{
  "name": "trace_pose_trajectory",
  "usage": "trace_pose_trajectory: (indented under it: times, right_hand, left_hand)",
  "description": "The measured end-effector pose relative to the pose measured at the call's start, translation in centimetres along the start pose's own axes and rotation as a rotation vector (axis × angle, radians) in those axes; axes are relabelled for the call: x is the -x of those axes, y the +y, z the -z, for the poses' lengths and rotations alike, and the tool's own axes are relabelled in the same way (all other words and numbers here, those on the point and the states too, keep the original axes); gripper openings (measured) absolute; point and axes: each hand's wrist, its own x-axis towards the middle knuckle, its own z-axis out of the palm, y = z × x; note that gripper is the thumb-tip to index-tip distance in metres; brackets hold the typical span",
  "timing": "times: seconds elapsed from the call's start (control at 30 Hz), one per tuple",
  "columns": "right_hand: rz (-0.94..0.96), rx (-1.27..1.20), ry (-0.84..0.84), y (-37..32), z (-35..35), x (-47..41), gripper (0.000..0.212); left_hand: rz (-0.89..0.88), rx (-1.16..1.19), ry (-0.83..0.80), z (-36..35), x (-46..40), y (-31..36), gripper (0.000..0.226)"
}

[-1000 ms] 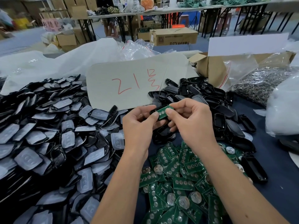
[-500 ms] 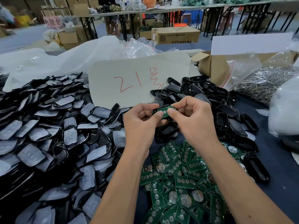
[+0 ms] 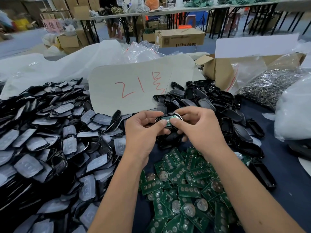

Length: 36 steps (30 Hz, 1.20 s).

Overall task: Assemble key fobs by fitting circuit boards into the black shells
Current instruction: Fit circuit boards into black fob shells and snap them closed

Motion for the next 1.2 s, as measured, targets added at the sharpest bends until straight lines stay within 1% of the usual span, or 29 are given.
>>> trace_pose_trajectory:
  times: [0.03,0.1,0.23,0.33,0.43,0.47,0.53,0.7,0.77,0.83,0.9,0.97,1.03,1.13,1.2]
  right_hand:
    - [-0.019,-0.096,-0.041,0.0,0.1,0.0,0.013]
    - [-0.036,-0.22,-0.077,0.0,0.2,0.1,0.007]
    - [-0.071,-0.4,-0.022,-0.4,-0.5,0.1,0.007]
    - [-0.096,-0.483,0.018,-0.7,-1.2,0.4,0.005]
    - [-0.144,-0.563,-0.012,-1.0,-1.5,0.5,0.006]
    - [-0.148,-0.554,-0.02,-1.1,-1.6,0.5,0.007]
    - [-0.113,-0.459,0.004,-1.1,-2.0,0.6,0.007]
    - [0.0,-0.263,0.129,-0.9,-3.6,1.2,0.004]
    - [-0.002,-0.229,0.108,-1.1,-4.0,1.4,0.004]
    - [0.015,-0.208,0.043,-1.4,-4.4,1.7,0.005]
    - [0.106,-0.09,0.033,-1.8,-5.3,1.9,0.009]
    - [0.254,0.1,0.022,-2.7,-6.8,1.9,0.006]
    - [0.39,0.289,-0.081,-3.9,-9.0,2.1,0.003]
    - [0.631,0.593,-0.249,-5.1,-12.8,2.0,0.013]
    - [0.756,0.72,-0.319,-5.6,-15.2,1.8,0.018]
  left_hand:
    - [0.013,0.007,-0.018,0.1,0.0,0.1,0.02]
    - [0.028,0.029,-0.045,0.2,-0.1,0.3,0.018]
    - [0.059,0.146,-0.015,-1.0,0.2,0.6,0.011]
    - [0.081,0.176,0.006,-1.9,0.5,0.4,0.009]
    - [0.082,0.153,0.068,-1.5,0.3,0.3,0.013]
    - [0.08,0.143,0.079,-1.3,0.1,0.3,0.016]
    - [0.078,0.125,0.076,-0.9,-0.1,0.4,0.019]
    - [0.053,0.099,0.08,-1.0,0.1,0.5,0.017]
    - [0.035,0.078,0.106,-0.7,0.0,0.9,0.018]
    - [0.006,0.039,0.158,0.1,-0.2,1.5,0.021]
    - [-0.036,0.011,0.248,1.8,-0.7,2.6,0.019]
    - [-0.1,-0.014,0.362,4.2,-1.1,3.9,0.019]
    - [-0.157,-0.039,0.506,6.9,-1.3,5.2,0.02]
    - [-0.173,-0.045,0.731,10.9,-1.3,6.3,0.023]
    - [-0.156,-0.035,0.839,13.0,-1.3,6.6,0.029]
